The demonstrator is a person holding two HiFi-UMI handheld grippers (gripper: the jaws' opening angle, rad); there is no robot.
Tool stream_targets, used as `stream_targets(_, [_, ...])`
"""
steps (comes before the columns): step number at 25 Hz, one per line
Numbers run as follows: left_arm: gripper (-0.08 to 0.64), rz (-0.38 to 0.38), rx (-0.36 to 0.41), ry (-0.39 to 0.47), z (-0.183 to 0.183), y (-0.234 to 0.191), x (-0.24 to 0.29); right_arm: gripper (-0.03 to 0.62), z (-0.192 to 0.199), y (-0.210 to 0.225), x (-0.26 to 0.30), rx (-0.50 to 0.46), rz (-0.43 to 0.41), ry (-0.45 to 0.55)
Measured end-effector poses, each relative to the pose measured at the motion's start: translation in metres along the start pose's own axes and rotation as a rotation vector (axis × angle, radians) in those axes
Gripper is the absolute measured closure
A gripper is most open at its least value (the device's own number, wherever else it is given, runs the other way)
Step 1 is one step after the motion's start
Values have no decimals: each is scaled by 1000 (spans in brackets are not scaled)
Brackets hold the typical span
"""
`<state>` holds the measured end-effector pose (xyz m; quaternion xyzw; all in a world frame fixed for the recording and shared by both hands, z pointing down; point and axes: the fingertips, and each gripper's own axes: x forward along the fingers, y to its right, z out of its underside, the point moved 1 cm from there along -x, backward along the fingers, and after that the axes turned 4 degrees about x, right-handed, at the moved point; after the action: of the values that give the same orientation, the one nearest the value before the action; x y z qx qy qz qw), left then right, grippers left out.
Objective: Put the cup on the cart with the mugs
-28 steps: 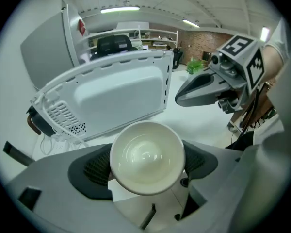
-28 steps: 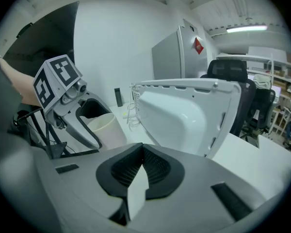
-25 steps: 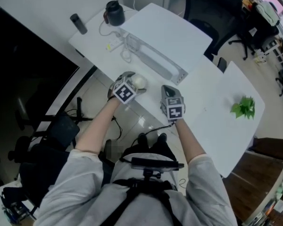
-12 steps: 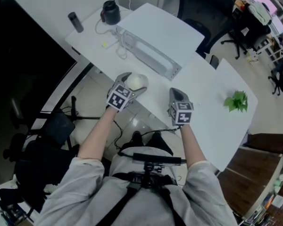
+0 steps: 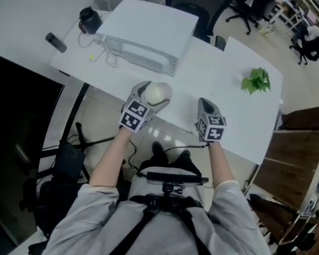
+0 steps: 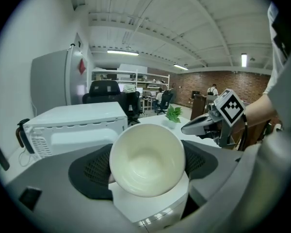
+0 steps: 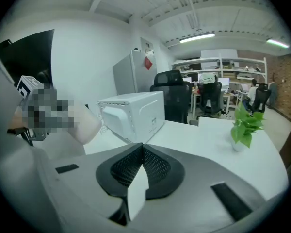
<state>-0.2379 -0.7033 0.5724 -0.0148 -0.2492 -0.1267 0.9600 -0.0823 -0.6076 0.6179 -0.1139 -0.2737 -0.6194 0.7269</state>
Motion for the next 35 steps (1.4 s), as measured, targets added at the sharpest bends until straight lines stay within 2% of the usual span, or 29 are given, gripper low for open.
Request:
stream_targets(6, [129, 127, 109, 5, -38, 76, 39, 584, 15, 63, -62, 87, 107, 61])
stream_targets(11, [129, 229, 184, 15, -65, 157, 72, 584, 40, 123, -132, 146, 209, 108])
stream_targets(20, [130, 386, 272, 41, -101, 338, 109, 584, 117, 236, -296, 236, 399, 164])
stream_targets(26, [129, 489, 317, 71, -126, 464, 126, 584, 167, 294, -408, 293, 508, 188])
stream_targets(30, [130, 564, 370, 88, -141, 545, 138, 584, 200, 334, -477, 317, 594, 208])
stream_targets(35, [130, 679, 434, 115, -165, 638, 150, 584, 234, 370, -557, 394, 696, 241])
